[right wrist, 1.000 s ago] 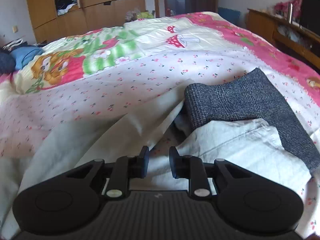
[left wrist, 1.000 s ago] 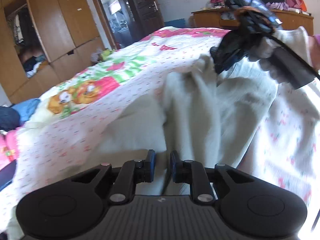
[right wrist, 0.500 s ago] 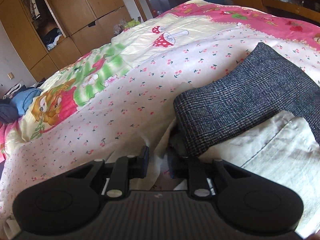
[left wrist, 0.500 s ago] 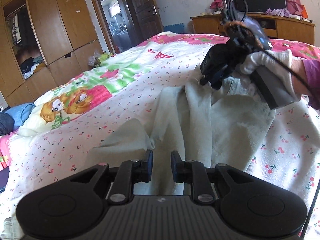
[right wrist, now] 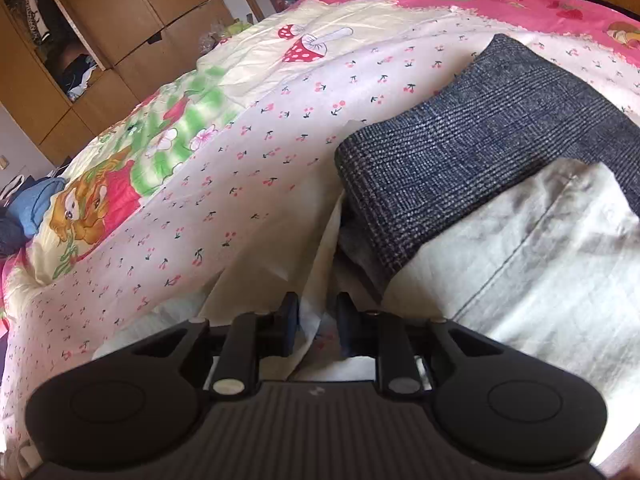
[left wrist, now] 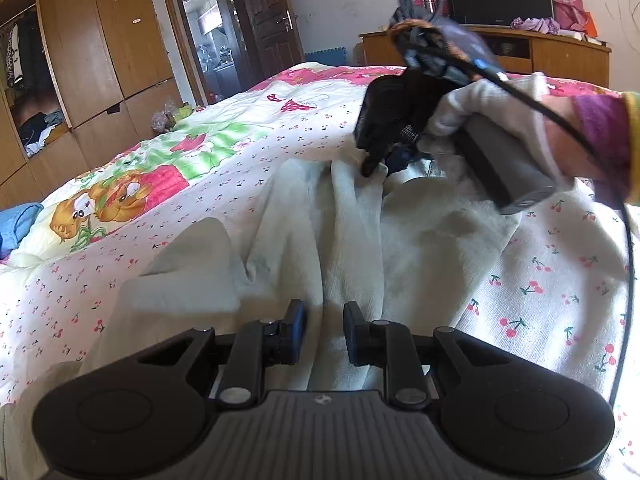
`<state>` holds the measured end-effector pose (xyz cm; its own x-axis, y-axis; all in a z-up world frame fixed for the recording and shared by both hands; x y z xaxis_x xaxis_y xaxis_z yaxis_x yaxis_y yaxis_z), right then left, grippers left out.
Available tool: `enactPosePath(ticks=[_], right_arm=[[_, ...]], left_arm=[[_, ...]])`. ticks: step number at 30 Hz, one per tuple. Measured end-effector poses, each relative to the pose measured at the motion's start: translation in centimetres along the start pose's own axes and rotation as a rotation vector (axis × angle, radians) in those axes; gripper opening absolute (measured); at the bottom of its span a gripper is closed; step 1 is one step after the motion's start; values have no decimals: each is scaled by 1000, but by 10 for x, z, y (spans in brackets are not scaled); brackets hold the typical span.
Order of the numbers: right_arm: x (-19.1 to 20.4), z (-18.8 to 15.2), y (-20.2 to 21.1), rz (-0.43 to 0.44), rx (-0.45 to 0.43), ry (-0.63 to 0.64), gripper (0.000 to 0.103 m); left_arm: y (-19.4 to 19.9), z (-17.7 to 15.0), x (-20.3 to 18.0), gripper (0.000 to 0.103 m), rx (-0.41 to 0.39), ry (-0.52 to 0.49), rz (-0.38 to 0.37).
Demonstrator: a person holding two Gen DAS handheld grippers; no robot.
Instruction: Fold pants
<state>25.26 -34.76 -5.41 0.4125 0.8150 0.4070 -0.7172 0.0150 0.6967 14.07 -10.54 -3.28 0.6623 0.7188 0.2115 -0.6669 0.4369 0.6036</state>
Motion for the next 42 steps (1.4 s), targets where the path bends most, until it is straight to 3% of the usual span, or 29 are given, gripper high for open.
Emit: enactPosePath(ticks=[1,5,12,14,17,19,21,23,26,28,31,32,33,34,35,37,39,42], right_arm=[[0,3,-4,9,-16,-19,1],[-8,9,13,77,-86,-126,2],[-18,10,144,212,-353,-47,2],[-31,-2,170,244,-380,-39,2],[-53,-23,161,128,-322,22,10],[-79,-31,139,113,-245,-54,10],[-101,-33,120,165,-186,-172,10],[-110,-29,111,215,-182,-230,12],[-105,-16,106,316,-196,-227,14],[-99,-2,103,369,-205,-215,25],[-95,18,92,482,-187,-237,27],[-95,24,88,472,-180,-250,27],[-96,30,85,459,-179,-269,21],[-100,35,85,456,-189,-303,7],[-104,37,91,465,-217,-339,4],[-111,36,117,486,-326,-343,4],[-115,30,142,453,-413,-296,4],[-125,16,146,305,-397,-199,7]], left_arm=[[2,0,1,36,-1,7,-7],[6,-2,4,36,-5,0,-1],[13,5,1,36,-24,-16,2],[10,5,-4,37,-18,-27,-1],[3,3,-14,37,16,-50,-15],[0,2,-23,37,38,-88,-16],[0,3,-29,37,51,-124,-10],[0,5,-32,37,60,-138,-13],[-1,8,-33,37,72,-145,-10],[-4,11,-34,37,76,-157,-3],[-4,14,-38,37,79,-163,-4],[-5,15,-39,37,80,-168,-4],[-5,16,-40,37,81,-173,-1],[-6,16,-41,37,83,-176,0],[-6,17,-42,37,83,-175,-2],[-6,16,-43,37,82,-172,-7],[-8,13,-43,38,83,-177,-10],[-12,9,-45,38,92,-193,-9]])
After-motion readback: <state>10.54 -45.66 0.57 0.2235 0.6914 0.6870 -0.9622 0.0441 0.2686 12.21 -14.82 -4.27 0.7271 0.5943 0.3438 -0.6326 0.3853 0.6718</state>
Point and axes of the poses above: each gripper's, at about its wrist camera, not at the fingertips, and y roughly against the way its jaws point, x to its left, z to its top, the point moved 3 cm from there along -y, roughly the way its jaws point, and after that the axes turned 2 degrees about z, right-handed, at the moved point
